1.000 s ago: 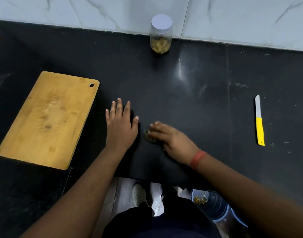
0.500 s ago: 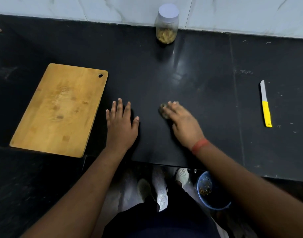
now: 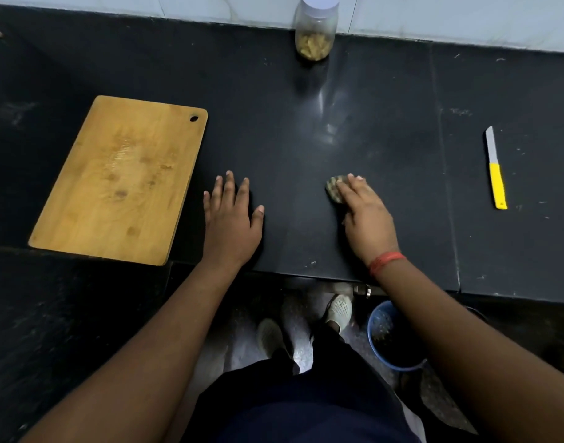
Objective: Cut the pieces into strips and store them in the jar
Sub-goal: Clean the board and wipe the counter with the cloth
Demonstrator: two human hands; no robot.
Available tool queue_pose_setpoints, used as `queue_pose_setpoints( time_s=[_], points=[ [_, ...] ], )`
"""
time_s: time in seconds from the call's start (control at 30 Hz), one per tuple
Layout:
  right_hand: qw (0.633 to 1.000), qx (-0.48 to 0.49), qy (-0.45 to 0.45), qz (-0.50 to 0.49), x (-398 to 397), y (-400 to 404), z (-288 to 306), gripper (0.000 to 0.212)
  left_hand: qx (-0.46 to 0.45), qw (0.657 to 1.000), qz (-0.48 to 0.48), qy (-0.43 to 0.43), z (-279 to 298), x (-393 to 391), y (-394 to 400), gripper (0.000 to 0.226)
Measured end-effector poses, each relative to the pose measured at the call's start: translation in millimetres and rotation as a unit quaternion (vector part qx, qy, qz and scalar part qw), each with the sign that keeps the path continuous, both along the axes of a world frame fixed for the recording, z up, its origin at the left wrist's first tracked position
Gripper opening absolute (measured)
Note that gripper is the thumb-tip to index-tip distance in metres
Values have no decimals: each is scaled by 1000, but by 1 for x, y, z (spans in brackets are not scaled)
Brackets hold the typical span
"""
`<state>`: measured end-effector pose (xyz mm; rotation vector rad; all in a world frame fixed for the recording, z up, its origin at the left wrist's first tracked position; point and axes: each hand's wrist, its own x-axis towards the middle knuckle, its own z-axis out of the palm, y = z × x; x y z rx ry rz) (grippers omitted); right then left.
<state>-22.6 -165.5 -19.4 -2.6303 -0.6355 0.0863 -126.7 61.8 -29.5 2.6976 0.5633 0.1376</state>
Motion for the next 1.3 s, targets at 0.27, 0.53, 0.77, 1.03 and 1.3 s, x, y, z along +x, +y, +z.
queue_pose_setpoints(
  time_s=[0.27,0.53,0.77,1.03,1.3],
  points=[
    [970,55,37,235,-133,51,-3,53,-9,998,53,-16,-1,-20,26,60],
    [997,33,1,66,-22,74,5,68,14,997,75,-23,1,-48,49,59],
    [947,-10,-19,322,-94,95,-7,57,17,993,115,-17,2,-73,66,57],
    [984,32,-7,174,-29,111,4,61,9,989,145,-30,5,-82,75,56],
    [943,22,-24,331,-74,143,-3,54,6,989,148,-30,5,-75,72,55]
  ],
)
